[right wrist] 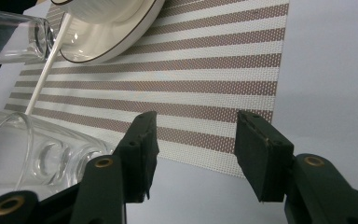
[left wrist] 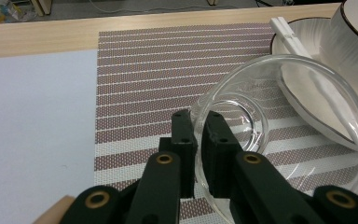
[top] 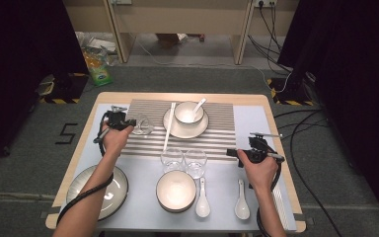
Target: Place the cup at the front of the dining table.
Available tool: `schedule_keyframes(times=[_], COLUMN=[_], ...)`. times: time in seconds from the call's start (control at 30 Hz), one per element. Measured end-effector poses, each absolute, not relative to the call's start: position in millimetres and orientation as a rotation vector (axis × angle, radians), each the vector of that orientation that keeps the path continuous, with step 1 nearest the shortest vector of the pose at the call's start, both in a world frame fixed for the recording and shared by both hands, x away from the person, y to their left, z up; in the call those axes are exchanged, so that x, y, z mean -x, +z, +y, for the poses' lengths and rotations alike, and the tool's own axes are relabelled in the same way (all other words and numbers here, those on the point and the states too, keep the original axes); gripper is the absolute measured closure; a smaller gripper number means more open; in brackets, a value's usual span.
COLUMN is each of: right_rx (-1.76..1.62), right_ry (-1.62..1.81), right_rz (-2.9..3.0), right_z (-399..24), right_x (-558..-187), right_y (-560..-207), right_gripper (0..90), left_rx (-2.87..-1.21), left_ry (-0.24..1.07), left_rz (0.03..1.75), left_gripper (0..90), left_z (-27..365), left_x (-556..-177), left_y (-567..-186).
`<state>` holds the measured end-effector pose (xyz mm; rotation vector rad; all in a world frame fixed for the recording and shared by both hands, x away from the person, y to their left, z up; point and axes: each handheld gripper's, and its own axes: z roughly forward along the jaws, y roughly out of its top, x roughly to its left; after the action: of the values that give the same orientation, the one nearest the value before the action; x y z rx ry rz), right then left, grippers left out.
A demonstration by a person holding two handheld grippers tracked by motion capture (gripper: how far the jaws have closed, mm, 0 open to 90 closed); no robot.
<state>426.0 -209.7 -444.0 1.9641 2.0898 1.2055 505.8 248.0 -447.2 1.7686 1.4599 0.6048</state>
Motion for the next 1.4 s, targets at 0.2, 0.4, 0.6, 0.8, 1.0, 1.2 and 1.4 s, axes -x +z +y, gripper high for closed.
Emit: schedule_keyframes(times=[0.2,0.4,0.6,0.8,1.0,1.2,1.4], right_rx=[-1.969,-1.967,-1.971,-1.964,-1.973,-1.971,-1.972], right_ry=[1.202,1.201,1.204,1.208,1.205,1.205,1.203], right_rz=[2.091,2.094,2.092,2.093,2.091,2.094,2.096], right_z=[-209.0,-208.6,-209.0,-209.4,-209.1,-209.1,-208.9], right_x=[-426.0,-426.1,-426.0,-426.3,-426.3,-426.5,-426.4], right_y=[-444.3,-444.7,-444.6,-445.1,-445.3,-445.7,-445.6], right_gripper=[49.3,49.3,49.3,49.3,49.2,49.2,49.2], left_rx=[-1.77,-1.755,-1.742,-1.725,-1.72,-1.706,-1.704], left_ry=[0.603,0.609,0.612,0.615,0.615,0.617,0.596], left_rz=[1.457,1.457,1.455,1.455,1.452,1.449,1.445], left_gripper=[83.7,83.2,82.5,81.1,78.5,73.1,65.1], left_z=[247.7,246.4,244.7,242.3,239.8,237.7,235.6], left_x=[-507.8,-510.2,-513.3,-516.6,-521.3,-524.1,-526.2], left_y=[-446.9,-447.1,-446.7,-446.1,-445.2,-443.2,-439.0])
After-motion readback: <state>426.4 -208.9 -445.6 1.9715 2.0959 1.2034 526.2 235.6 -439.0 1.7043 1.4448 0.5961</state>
